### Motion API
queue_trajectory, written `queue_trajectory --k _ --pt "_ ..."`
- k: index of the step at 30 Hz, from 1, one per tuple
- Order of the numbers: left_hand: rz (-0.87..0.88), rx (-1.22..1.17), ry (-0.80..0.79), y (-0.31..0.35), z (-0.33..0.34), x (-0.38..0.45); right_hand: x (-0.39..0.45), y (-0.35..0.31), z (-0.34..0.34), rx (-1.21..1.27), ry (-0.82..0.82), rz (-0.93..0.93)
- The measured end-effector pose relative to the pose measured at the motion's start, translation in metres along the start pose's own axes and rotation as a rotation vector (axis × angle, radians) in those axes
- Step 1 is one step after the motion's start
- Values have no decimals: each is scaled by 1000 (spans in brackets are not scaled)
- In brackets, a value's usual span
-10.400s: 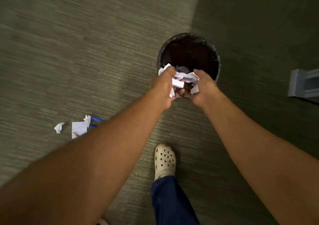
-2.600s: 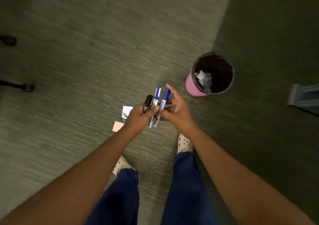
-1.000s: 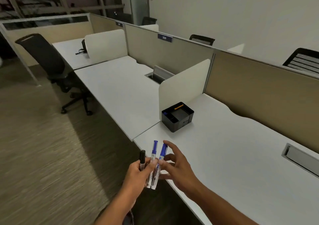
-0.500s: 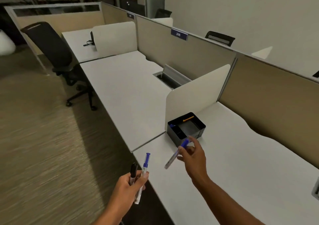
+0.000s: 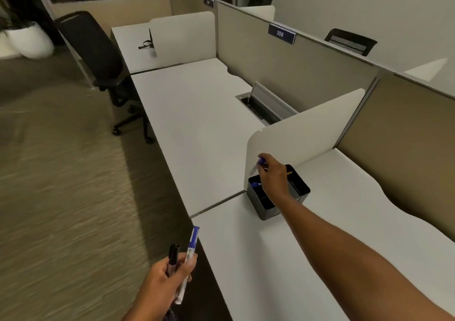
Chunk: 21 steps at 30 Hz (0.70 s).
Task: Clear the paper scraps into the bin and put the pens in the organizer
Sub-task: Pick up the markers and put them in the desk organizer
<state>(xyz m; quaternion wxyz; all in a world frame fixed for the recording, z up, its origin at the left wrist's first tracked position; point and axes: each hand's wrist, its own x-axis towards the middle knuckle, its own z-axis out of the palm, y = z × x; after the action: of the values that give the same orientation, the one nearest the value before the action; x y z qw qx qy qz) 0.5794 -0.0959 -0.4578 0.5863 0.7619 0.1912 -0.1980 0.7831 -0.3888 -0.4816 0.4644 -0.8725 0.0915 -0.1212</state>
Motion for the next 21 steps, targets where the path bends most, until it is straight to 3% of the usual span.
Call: queue_trajectory --k 11,17,21 --pt "-36 -41 32 -2 16 2 10 29 19 -41 -106 81" --pt "-40 -14 38 -4 20 4 10 44 27 -22 -263 197" --pt "-14 4 22 -1 26 7 -7 43 19 37 -68 233"
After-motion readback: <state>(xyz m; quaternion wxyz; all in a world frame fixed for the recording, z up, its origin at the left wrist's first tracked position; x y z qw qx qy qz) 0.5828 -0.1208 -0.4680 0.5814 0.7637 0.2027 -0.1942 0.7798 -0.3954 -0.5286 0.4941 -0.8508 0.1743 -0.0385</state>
